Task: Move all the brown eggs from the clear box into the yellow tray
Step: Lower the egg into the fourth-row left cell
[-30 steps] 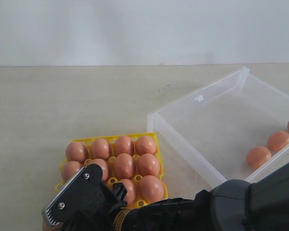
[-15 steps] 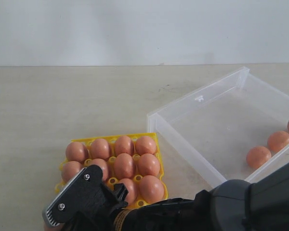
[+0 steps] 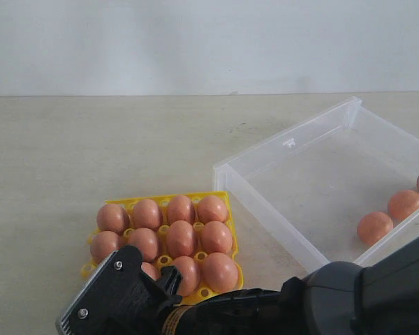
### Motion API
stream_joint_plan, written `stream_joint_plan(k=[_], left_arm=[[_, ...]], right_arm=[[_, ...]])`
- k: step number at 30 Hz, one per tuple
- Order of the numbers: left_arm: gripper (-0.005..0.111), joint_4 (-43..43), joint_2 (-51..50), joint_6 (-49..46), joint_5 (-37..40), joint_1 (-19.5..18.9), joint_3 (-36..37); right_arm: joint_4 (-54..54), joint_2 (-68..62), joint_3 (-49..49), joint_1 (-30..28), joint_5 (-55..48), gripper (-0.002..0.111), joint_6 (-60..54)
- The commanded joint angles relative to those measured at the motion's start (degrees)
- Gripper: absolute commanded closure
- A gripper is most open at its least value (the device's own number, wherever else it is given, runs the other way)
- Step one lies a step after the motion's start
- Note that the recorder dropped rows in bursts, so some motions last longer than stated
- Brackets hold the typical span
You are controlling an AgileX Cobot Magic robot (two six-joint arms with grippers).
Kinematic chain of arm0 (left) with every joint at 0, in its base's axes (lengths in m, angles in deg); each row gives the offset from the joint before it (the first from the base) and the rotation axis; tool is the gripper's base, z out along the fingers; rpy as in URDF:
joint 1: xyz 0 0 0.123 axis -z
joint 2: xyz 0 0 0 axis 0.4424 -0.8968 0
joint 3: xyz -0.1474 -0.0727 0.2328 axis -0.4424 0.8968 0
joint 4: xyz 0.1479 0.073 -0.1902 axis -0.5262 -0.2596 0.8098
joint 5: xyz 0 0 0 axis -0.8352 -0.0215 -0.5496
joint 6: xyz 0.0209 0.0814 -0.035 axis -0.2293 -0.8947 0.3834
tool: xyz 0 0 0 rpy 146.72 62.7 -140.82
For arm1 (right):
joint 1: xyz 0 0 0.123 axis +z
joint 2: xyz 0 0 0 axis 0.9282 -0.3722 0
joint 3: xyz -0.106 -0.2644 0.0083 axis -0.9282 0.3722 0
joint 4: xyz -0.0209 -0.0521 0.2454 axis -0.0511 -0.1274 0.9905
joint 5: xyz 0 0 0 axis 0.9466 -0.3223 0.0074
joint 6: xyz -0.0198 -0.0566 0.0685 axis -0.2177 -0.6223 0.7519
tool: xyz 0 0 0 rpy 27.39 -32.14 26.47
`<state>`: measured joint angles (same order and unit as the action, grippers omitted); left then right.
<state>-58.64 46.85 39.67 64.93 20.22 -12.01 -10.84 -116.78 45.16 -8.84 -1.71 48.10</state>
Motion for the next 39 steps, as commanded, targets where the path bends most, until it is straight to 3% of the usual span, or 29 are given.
stream_joint_plan(k=[1, 23, 34, 36, 39], left_arm=[[0.103, 0.29, 0.14, -0.41, -0.12, -0.14, -0.08], [0.103, 0.29, 0.14, -0.41, -0.12, -0.14, -0.08], [0.103, 0.29, 0.14, -0.41, -0.12, -0.14, -0.08], [0.103, 0.29, 0.14, -0.41, -0.12, -0.14, -0.08], [0.103, 0.29, 0.14, -0.41, -0.12, -0.14, -0.08]], right_arm=[[-0.05, 0.13, 0.01, -0.07, -0.15, 0.042, -0.21], [2.61, 3.11, 0.01, -0.07, -0.54, 0.042, -1.83], [3.27, 6.31, 0.01, -0.07, -6.29, 0.042, -3.29], [3.27, 7.52, 0.01, -0.07, -6.29, 0.046, -3.29], [3.27, 10.55, 0.01, -0.07, -7.07, 0.063, -3.29]])
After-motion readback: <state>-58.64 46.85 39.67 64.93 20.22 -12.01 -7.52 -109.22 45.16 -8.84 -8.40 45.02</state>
